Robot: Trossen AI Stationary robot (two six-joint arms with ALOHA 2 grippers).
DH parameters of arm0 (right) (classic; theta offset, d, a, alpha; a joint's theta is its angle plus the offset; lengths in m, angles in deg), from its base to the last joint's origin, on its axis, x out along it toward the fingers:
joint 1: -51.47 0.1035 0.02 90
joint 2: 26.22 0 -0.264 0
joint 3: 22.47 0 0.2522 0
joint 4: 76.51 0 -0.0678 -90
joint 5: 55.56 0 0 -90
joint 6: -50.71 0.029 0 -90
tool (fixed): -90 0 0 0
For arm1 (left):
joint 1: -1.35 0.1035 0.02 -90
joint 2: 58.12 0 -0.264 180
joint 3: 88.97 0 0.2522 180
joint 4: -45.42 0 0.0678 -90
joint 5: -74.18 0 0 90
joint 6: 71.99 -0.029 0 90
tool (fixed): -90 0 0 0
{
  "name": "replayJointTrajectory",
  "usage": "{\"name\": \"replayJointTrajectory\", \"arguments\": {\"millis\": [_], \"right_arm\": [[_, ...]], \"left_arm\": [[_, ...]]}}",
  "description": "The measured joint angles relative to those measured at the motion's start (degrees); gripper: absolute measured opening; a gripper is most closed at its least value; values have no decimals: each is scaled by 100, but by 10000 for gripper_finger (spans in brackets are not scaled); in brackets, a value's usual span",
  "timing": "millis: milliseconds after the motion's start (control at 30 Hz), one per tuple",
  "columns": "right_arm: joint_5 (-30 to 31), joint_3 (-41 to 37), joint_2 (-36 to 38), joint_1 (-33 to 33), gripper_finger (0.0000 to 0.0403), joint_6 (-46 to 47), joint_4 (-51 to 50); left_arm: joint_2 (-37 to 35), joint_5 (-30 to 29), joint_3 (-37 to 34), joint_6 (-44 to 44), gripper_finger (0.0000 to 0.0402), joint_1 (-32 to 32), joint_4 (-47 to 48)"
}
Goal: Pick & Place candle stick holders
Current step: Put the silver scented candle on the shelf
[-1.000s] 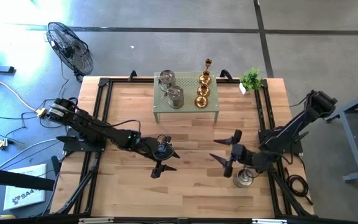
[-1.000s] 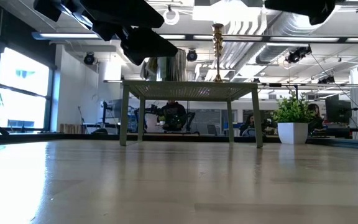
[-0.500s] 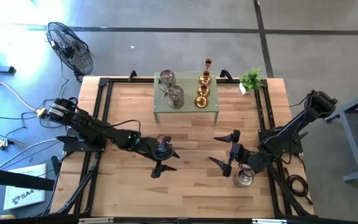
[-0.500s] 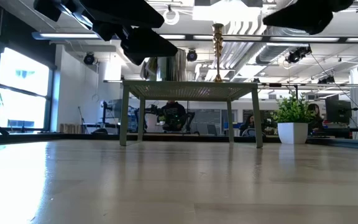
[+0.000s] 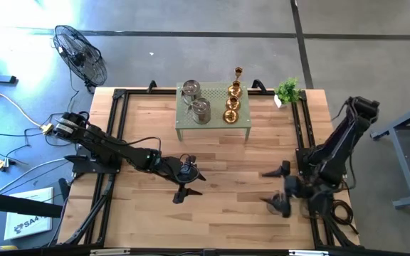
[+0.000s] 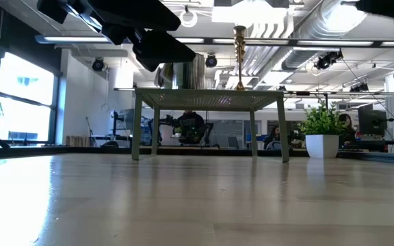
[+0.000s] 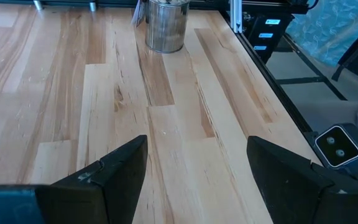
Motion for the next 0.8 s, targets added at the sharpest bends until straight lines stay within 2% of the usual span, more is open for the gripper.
{"name": "replayJointTrajectory", "arguments": {"millis": [133,233,367,467,600,800], "right_arm": [[-530,2,272,468,395,442,-347],[-793,2,360,660,395,1101,-893],[-1275,2,369,674,394,2246,-1680],[-1463,2,370,673,395,2689,-1919],[-2108,8,471,673,394,3314,-2257],[-2866,544,485,673,398,4371,-3438]], "left_arm": [[0,0,0,0,270,0,0],[0,0,0,0,270,0,0],[0,-2,0,0,270,0,-2],[0,0,0,0,270,0,-1],[0,0,0,0,270,0,-2],[0,0,0,0,270,0,-1]]}}
